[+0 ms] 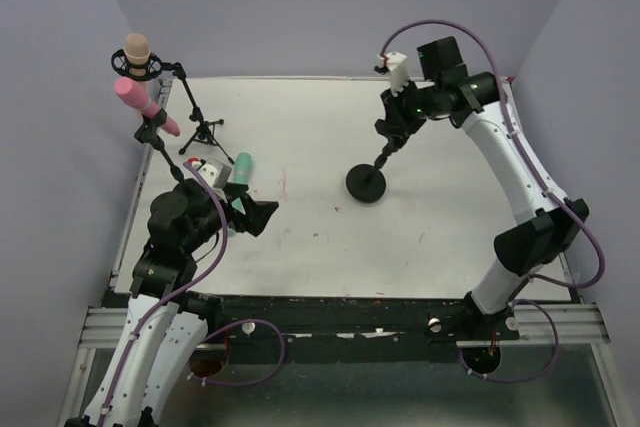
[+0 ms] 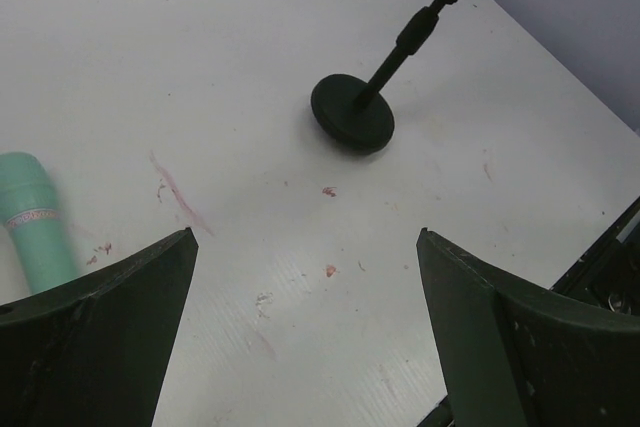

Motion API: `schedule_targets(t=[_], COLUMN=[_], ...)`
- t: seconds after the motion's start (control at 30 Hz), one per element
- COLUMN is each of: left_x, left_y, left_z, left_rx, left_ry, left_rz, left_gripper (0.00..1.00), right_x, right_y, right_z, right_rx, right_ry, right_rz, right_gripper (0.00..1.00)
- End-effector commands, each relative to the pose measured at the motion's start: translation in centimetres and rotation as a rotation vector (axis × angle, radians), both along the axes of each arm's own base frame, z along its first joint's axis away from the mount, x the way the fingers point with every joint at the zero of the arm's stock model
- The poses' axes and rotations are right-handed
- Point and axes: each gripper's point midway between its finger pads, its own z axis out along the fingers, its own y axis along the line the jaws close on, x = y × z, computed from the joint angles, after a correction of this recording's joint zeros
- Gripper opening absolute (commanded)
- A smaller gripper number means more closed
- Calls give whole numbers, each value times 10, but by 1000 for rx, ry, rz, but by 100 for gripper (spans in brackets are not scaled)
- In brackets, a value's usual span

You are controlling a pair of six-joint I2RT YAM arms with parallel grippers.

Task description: Attach the microphones to the stand

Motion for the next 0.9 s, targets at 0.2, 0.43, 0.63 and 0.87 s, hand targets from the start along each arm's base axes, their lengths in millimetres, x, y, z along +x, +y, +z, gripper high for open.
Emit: schedule_targets(t=[0.2,0.43,0.63,0.87], left_x=[7,7,7,8], left_y=[5,4,4,4], left_z=[-3,-2,-3,-6], left_rx=[29,27,27,28], left_ry=[-25,-29,-26,-19], left_rz=[32,24,24,21], left_gripper=[99,99,99,99], right_x=[-20,-30,-38,-61], right_y=[99,117,122,113], right_z=[-29,-26,2,33], right_rx=[-233,-171,-99,-20], right_ry=[-57,-9,-35,-37], right_rz=[331,373,387,430], right_gripper=[19,55,84,90])
